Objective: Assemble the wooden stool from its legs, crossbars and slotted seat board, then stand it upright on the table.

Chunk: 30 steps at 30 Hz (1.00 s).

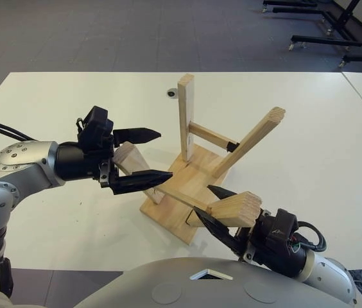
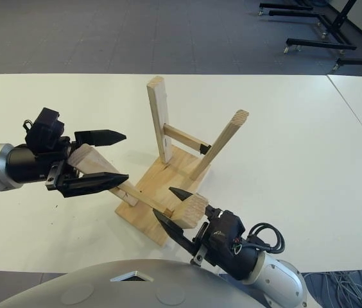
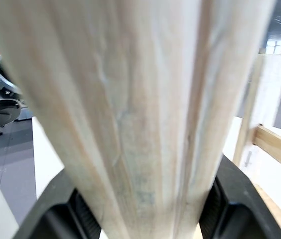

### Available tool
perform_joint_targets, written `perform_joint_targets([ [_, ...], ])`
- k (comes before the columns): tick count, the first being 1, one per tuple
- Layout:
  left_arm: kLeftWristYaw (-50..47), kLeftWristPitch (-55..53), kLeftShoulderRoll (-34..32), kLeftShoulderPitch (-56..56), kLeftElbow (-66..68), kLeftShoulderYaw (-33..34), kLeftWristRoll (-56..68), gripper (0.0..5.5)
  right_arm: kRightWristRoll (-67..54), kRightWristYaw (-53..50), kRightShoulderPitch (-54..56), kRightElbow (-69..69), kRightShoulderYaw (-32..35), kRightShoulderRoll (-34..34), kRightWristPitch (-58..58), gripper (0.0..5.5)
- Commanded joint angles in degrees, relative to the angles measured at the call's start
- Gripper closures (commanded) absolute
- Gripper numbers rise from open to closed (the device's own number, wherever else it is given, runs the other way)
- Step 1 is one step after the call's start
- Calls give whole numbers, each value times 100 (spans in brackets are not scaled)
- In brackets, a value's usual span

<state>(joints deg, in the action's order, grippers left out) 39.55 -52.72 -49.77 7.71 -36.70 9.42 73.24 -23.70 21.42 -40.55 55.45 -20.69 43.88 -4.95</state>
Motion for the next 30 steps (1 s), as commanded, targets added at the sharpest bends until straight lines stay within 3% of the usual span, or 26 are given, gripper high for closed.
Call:
perform_joint_targets([
  [1,-165,-96,55,-599,-150,-418,-441,10,-185,711,36,454,-655,614,140,342],
  [11,-135,448,-3,-1549,-263,353,-378,10,-678,846,74,356,-52,902,120,342],
  [20,-445,1046,527,-903,-178,678,404,10,-956,1253,112,-1,319,793,-23,343],
  [30,390,1102,252,-1771,-141,1021,-317,10,-1197,1891,-269,-342,963,621,-402,343],
])
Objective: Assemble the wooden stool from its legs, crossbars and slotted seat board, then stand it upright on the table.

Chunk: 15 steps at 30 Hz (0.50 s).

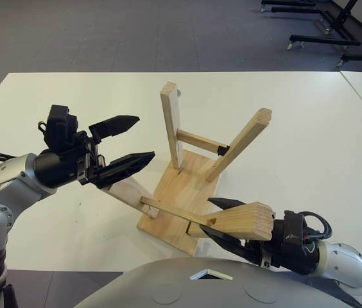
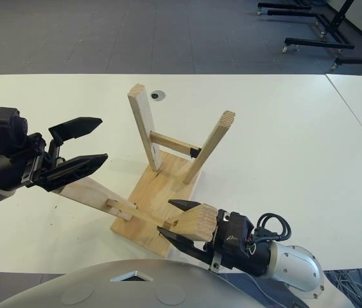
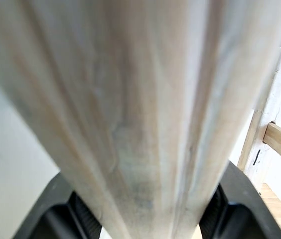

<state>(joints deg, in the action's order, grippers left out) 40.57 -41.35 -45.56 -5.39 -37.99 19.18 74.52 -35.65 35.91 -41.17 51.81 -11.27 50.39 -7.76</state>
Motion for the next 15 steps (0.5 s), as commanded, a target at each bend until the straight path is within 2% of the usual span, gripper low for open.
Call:
perform_joint_targets([
  [1,338,-5,-170,-495,34,54,-485,10,10,476,-241,14,48,-64,-138,343],
  [6,531,159,-187,-546,430,133,-725,10,51,684,-219,-96,111,-223,-148,343],
  [15,-3,-11,-76,-56,170,-206,-296,10,586,830,-392,-174,-271,-370,-195,343],
])
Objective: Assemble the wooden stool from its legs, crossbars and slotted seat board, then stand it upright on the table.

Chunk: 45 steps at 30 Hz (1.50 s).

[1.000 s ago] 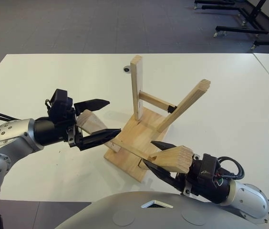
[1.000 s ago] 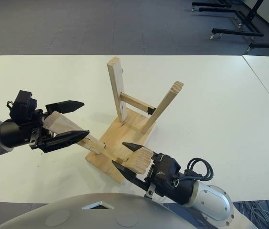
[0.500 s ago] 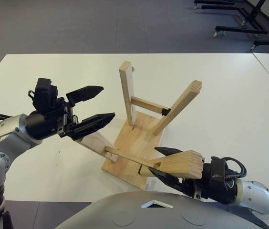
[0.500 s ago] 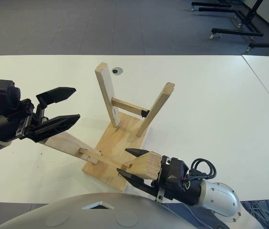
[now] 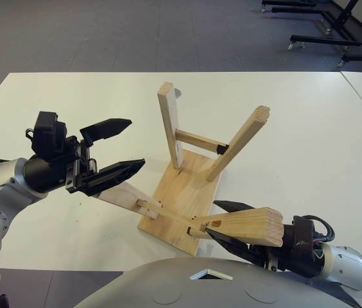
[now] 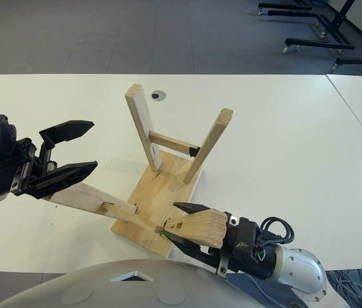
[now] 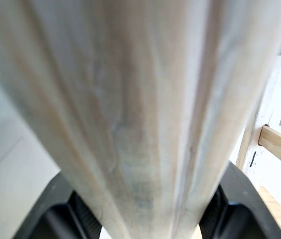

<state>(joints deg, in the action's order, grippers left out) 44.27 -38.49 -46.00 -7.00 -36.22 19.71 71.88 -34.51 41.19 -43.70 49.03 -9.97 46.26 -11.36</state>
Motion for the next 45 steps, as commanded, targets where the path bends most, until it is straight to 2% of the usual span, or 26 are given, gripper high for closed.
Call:
perform_joint_targets([
  [1,-462,-324,-22,177,-56,-295,85,10,547,266,-145,137,-457,34,191,343],
  [6,-686,-511,-101,463,-113,-420,481,10,973,-216,-505,971,-721,198,502,343],
  [10,-579,-640,-164,639,38,-472,504,10,2281,-609,-810,1097,-2055,73,-30,343],
  [15,-490,-656,-149,670,136,-509,413,10,3322,-813,-1086,1097,-2900,-82,-395,343],
  [19,-511,-569,-44,567,86,-550,292,10,3001,-851,-587,1097,-2828,268,-255,343],
  [27,-504,-373,126,476,67,-642,47,10,2786,-857,-224,1097,-3051,417,-402,343],
  [32,-602,-276,301,420,-43,-677,-104,10,2863,-704,-249,1097,-2949,838,-581,343],
  [36,-634,-250,405,378,-105,-677,-181,10,2314,-655,294,1097,-2722,1127,-385,343],
  [45,-548,-293,478,460,-70,-716,-291,10,2087,-937,719,1097,-3017,1338,-181,343],
])
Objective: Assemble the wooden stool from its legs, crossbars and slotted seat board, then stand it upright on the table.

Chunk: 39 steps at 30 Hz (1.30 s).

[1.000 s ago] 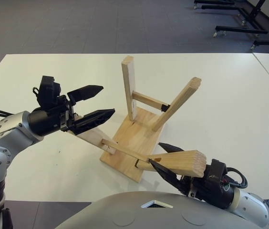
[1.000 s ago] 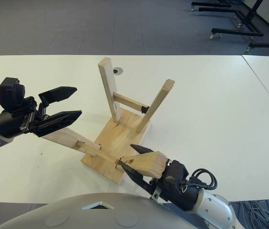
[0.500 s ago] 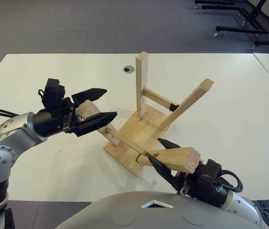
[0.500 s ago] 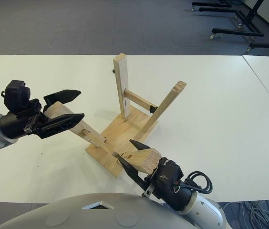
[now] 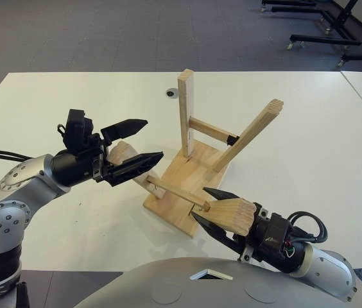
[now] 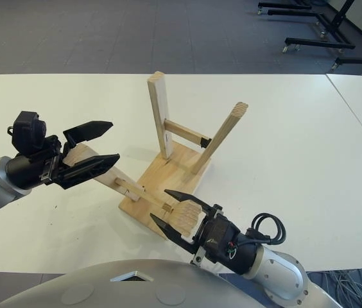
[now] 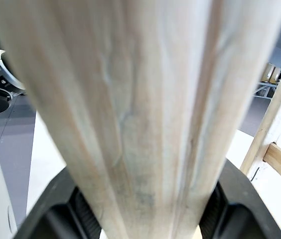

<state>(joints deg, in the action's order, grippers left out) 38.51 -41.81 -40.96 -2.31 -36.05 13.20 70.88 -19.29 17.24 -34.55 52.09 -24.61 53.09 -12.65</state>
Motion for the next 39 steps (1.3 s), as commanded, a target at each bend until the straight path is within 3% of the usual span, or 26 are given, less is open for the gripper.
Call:
perform_joint_targets([
  [1,36,39,-27,-11,-83,-56,-197,10,517,1423,-144,791,-1612,625,-16,343],
  [13,113,22,-28,45,-59,-91,-281,10,-219,1017,248,791,-1714,529,204,343],
  [26,93,-60,-48,26,-212,-100,-224,10,-1190,354,726,791,-1437,957,-47,342],
  [28,76,-67,-48,4,-245,-94,-206,10,-1891,1188,526,-393,-587,915,-350,341],
  [30,74,-71,-51,-3,-257,-93,-202,10,-2261,1855,455,-1314,-184,797,-636,341],
  [35,51,-70,-58,-42,-314,-98,-190,10,-2545,2919,278,-1995,117,484,-953,342],
  [39,43,-57,-56,-73,-330,-95,-199,10,-2432,3188,250,-1913,300,399,-775,342],
])
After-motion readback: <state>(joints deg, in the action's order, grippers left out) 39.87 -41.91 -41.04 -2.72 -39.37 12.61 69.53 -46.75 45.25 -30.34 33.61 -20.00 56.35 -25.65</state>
